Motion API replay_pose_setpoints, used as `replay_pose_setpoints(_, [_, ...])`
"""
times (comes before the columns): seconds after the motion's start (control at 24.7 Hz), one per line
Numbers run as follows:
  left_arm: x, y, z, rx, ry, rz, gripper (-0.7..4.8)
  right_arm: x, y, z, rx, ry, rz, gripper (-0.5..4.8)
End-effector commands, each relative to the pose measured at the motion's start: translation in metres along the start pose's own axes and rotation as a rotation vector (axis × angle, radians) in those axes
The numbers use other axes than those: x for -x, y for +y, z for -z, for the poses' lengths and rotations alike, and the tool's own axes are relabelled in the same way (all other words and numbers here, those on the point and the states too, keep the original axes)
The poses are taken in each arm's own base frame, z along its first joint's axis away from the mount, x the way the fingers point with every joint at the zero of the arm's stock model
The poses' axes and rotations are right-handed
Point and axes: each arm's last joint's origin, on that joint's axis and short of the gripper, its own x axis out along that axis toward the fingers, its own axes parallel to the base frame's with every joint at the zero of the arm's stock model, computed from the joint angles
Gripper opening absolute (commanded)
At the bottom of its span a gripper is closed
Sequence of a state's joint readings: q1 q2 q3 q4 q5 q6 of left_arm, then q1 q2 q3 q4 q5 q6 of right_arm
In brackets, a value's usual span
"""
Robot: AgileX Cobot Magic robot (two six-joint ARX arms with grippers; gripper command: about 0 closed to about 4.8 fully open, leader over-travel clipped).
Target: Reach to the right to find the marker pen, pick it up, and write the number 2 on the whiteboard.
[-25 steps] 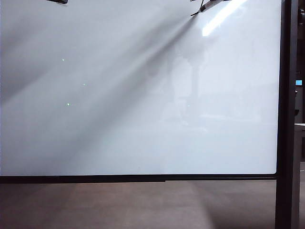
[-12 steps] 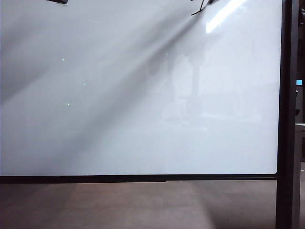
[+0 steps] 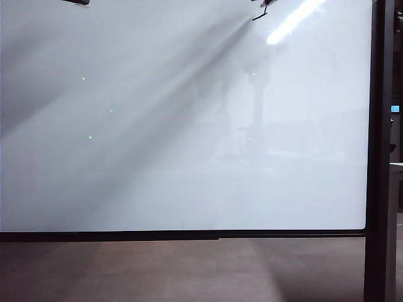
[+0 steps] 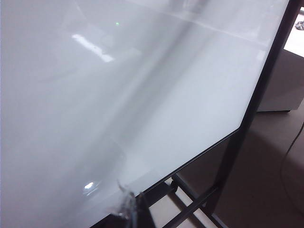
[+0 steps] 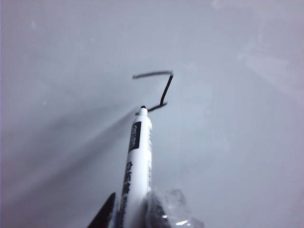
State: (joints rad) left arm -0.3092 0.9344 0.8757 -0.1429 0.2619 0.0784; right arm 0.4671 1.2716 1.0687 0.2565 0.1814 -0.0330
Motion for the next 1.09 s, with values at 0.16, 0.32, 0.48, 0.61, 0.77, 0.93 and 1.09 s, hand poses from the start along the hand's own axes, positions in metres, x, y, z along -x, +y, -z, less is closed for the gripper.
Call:
replay_pose_setpoints(0.16, [0.002, 0.0, -0.004, -0.008, -0.019, 0.003, -0.05, -0.007, 0.003, 0.006, 0.016, -0.011, -0.031, -0.01])
replay_pose_setpoints(0.32, [0.002, 0.0, -0.004, -0.009, -0.018, 0.004, -0.05, -0.01, 0.004, 0.011, 0.02, -0.049, -0.044, -0.01])
replay_pose_setpoints(0.48, [0.002, 0.0, -0.004, -0.009, -0.019, 0.004, -0.05, -0.012, 0.004, 0.014, 0.02, -0.047, -0.027, -0.01])
replay_pose_setpoints(0.61, [0.002, 0.0, -0.004, -0.008, -0.019, 0.003, -0.05, -0.012, 0.003, 0.012, 0.018, -0.063, -0.013, -0.01])
replay_pose_setpoints(0.77, [0.002, 0.0, -0.004, -0.009, -0.019, 0.003, -0.05, -0.013, 0.003, 0.012, 0.015, -0.073, 0.0, -0.01])
replay_pose_setpoints(0.93, [0.002, 0.0, -0.004, -0.008, -0.019, 0.003, -0.05, -0.015, 0.003, 0.014, 0.016, -0.064, 0.002, -0.01])
replay_pose_setpoints(1.09, [0.002, 0.0, -0.004, -0.008, -0.018, 0.004, -0.05, -0.016, 0.004, 0.016, 0.017, -0.059, 0.002, -0.01])
